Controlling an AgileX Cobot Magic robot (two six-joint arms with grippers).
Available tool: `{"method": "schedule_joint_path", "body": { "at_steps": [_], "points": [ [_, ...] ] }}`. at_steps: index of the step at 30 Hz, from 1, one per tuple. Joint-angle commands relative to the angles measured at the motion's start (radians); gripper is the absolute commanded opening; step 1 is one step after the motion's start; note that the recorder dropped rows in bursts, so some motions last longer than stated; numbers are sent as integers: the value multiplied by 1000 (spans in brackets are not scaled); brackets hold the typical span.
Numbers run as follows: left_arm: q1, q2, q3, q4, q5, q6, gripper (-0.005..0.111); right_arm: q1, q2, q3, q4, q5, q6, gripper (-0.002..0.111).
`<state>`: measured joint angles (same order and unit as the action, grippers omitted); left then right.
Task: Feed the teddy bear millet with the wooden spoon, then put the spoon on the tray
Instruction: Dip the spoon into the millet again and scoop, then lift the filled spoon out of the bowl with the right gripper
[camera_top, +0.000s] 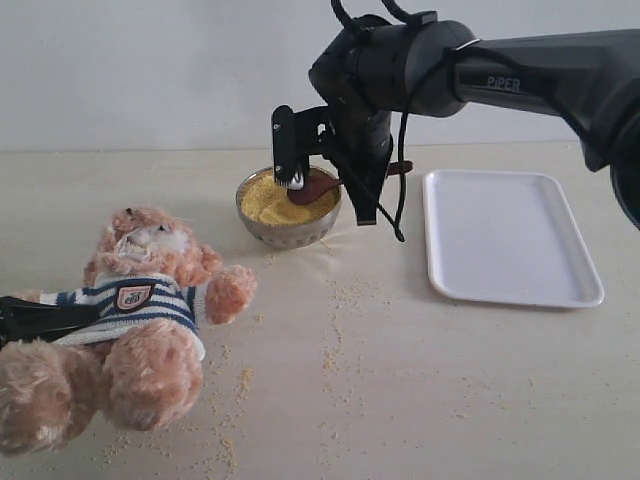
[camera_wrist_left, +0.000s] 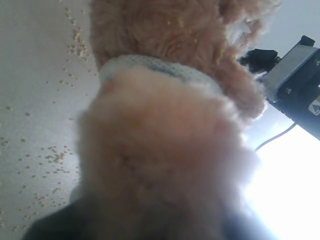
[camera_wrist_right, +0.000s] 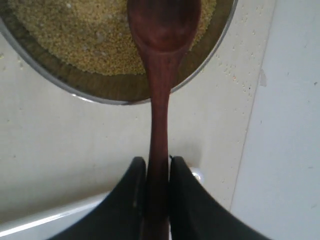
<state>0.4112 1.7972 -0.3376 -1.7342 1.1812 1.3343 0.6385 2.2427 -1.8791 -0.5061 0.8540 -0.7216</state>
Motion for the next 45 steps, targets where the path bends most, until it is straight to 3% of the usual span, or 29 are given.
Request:
{"method": "schedule_joint_path", "body": {
  "at_steps": [1,25,34,45],
  "points": [
    [-5,2,-5,-10,40,4,5,1,13,-4,5,16,12,0],
    [-5,2,-5,-10,40,16,5,48,18,-4,7,20,188,0],
    [-5,2,-5,-10,40,20,5,40,-35,-4,156,26,182,0],
    [-5,2,-5,-10,40,20,5,-40,-53,-4,398,108,125,0]
  ]
}}
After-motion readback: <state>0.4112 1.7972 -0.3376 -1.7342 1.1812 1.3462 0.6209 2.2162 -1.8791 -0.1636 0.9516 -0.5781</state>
